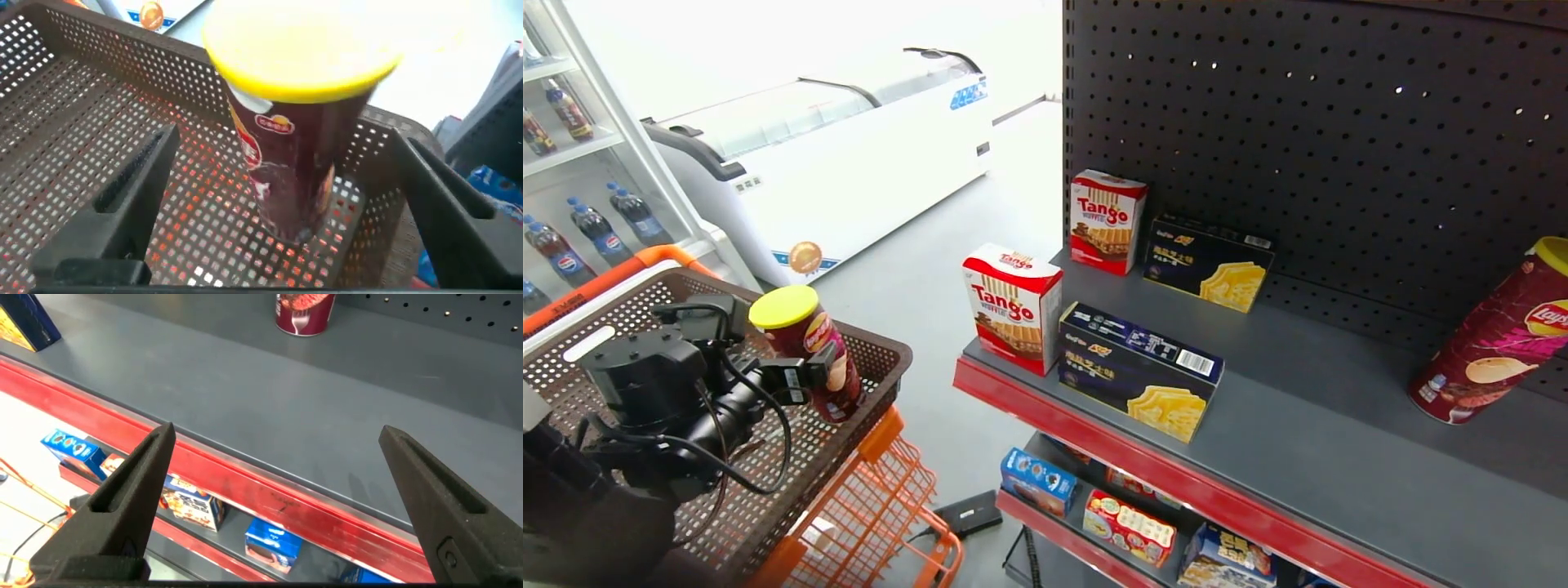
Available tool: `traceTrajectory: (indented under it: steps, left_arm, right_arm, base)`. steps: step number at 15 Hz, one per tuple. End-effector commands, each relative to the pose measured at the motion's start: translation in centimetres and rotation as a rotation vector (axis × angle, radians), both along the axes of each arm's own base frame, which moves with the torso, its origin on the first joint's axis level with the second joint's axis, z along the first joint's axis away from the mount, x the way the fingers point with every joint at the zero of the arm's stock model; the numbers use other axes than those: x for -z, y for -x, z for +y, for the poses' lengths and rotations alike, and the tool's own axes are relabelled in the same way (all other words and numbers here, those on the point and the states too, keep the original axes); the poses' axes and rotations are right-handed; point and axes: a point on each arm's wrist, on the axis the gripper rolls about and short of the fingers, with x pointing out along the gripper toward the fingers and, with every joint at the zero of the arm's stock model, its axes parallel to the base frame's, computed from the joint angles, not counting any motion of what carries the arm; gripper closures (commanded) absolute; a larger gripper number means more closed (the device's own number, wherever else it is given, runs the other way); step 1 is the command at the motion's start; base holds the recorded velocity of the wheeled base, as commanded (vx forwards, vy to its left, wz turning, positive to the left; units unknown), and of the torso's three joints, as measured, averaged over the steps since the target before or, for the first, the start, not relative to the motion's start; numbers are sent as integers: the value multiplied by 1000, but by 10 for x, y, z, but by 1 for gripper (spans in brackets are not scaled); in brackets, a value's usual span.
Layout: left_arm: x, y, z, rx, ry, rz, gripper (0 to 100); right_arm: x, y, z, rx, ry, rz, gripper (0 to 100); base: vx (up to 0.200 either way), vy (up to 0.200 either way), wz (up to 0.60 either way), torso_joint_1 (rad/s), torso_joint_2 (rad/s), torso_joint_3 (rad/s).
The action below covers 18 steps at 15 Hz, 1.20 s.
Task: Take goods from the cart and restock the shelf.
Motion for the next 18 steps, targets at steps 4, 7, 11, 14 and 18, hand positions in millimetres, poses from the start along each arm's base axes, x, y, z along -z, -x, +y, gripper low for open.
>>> traceTrajectory:
  steps: [4,7,11,14,18]
  left_arm:
    - [35,-22,3,-6,1,21,0]
    - [41,-34,4,-6,1,-1,100]
    - [34,-43,5,-9,-1,-44,100]
    - [32,-43,4,-7,-1,-49,100]
    - [8,-38,-3,14,-9,-115,100]
  right_arm:
    - [0,0,0,0,0,1,0]
    - [0,0,0,0,0,1,0]
    - [0,0,0,0,0,1,0]
    - [0,0,0,0,0,1,0]
    - [0,0,0,0,0,1,0]
  base:
    - [0,0,0,0,0,0]
    - [0,0,0,0,0,0]
    - [0,0,0,0,0,0]
    - [0,0,0,0,0,0]
    - [0,0,0,0,0,0]
